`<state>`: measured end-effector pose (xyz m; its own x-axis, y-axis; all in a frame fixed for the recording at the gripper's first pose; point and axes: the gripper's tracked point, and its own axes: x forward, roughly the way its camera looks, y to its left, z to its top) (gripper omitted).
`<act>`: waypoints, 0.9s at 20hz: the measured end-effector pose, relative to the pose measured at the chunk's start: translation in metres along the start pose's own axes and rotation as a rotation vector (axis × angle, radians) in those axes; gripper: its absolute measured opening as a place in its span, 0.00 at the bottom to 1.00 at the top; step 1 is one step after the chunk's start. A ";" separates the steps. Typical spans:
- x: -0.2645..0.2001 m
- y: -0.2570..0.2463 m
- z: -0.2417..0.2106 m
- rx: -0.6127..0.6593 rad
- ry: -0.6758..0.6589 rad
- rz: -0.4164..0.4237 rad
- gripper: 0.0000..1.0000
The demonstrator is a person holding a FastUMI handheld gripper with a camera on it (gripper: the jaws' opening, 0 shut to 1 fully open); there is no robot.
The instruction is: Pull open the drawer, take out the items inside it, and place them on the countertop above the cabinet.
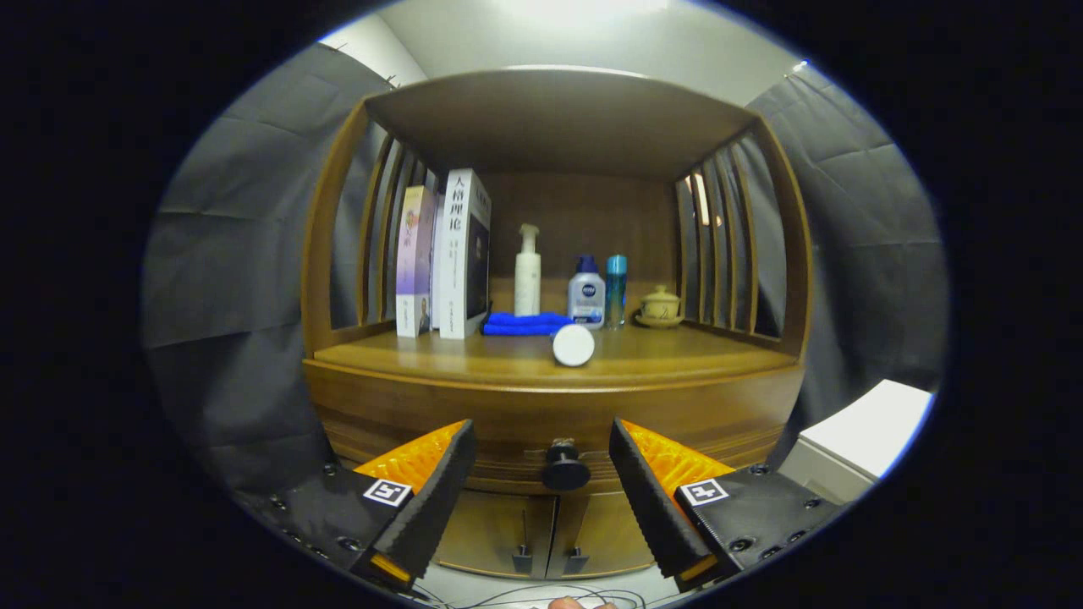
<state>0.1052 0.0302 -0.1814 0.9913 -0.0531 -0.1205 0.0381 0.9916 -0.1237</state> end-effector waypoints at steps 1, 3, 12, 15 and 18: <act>-0.008 -0.001 0.011 0.021 -0.019 0.006 1.00; -0.025 -0.006 0.033 0.062 -0.048 0.018 1.00; -0.103 -0.058 0.133 0.100 -0.110 -0.034 0.98; -0.131 -0.063 0.161 0.120 -0.137 -0.040 0.98; -0.149 -0.067 0.185 0.115 -0.179 -0.043 0.98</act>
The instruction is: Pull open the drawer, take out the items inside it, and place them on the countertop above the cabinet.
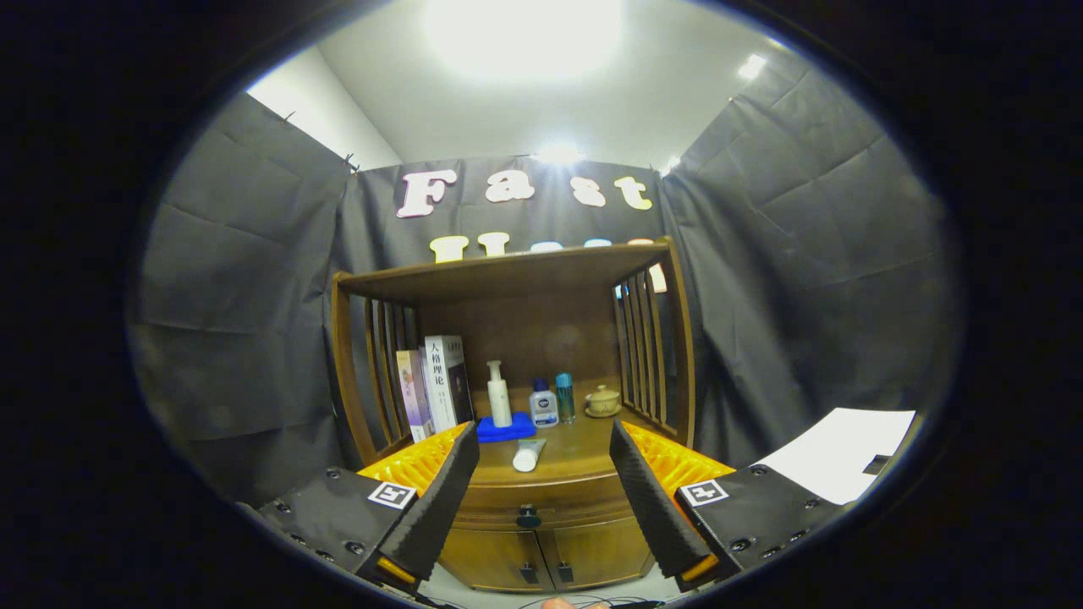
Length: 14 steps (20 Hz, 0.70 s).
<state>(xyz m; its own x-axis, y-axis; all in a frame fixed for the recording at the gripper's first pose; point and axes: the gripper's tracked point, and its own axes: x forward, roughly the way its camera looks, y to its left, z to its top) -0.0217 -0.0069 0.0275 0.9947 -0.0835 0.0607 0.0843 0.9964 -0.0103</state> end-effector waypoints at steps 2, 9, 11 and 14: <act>-0.003 -0.004 0.009 -0.013 -0.033 0.002 0.98; -0.007 -0.004 -0.005 0.000 -0.014 0.042 0.97; -0.009 -0.004 -0.005 -0.006 -0.016 0.049 0.98; -0.011 -0.007 0.002 -0.032 -0.040 0.036 0.98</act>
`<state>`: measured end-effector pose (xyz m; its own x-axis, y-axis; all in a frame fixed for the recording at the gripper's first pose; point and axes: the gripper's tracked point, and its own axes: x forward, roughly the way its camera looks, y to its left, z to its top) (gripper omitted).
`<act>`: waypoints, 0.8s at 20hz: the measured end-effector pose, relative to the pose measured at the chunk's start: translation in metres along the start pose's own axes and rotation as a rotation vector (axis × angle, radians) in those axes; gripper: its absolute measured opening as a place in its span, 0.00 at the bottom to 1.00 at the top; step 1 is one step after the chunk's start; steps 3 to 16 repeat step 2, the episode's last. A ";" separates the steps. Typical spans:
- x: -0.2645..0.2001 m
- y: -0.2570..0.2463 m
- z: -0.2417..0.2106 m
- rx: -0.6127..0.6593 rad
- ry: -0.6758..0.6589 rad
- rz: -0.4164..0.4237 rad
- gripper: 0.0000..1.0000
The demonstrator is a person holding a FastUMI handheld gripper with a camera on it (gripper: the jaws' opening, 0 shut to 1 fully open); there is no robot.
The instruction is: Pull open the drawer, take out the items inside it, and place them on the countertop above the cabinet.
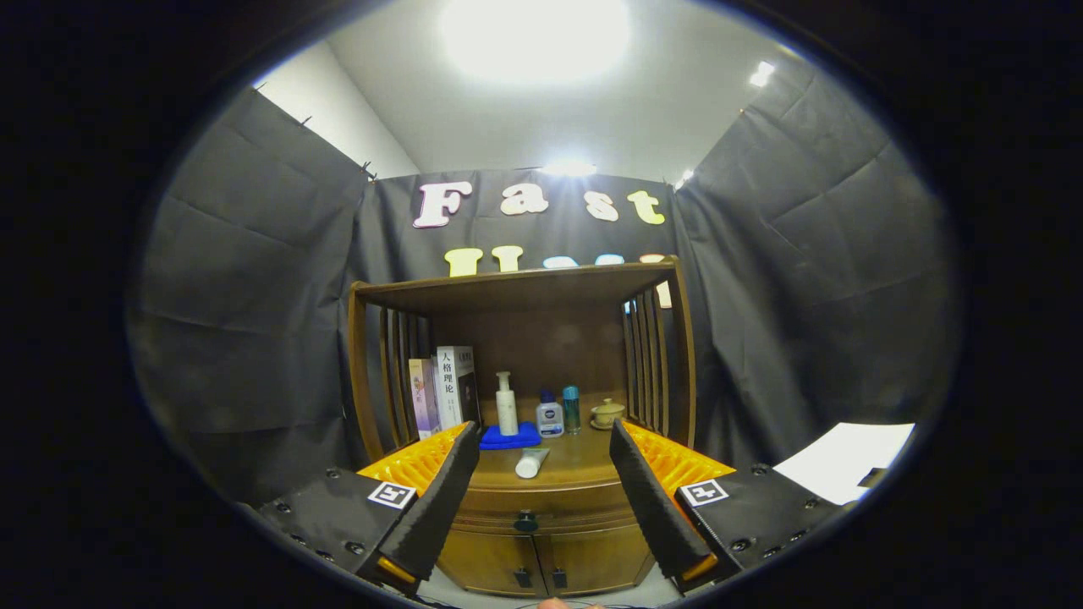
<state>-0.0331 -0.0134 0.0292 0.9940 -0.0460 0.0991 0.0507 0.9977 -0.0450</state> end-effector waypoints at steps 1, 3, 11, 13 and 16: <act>0.000 0.000 0.001 -0.002 -0.006 -0.002 0.98; 0.000 0.001 0.001 0.002 -0.008 -0.003 0.98; 0.000 0.001 0.001 0.002 -0.008 -0.003 0.98; 0.000 0.001 0.001 0.002 -0.008 -0.003 0.98; 0.000 0.001 0.001 0.002 -0.008 -0.003 0.98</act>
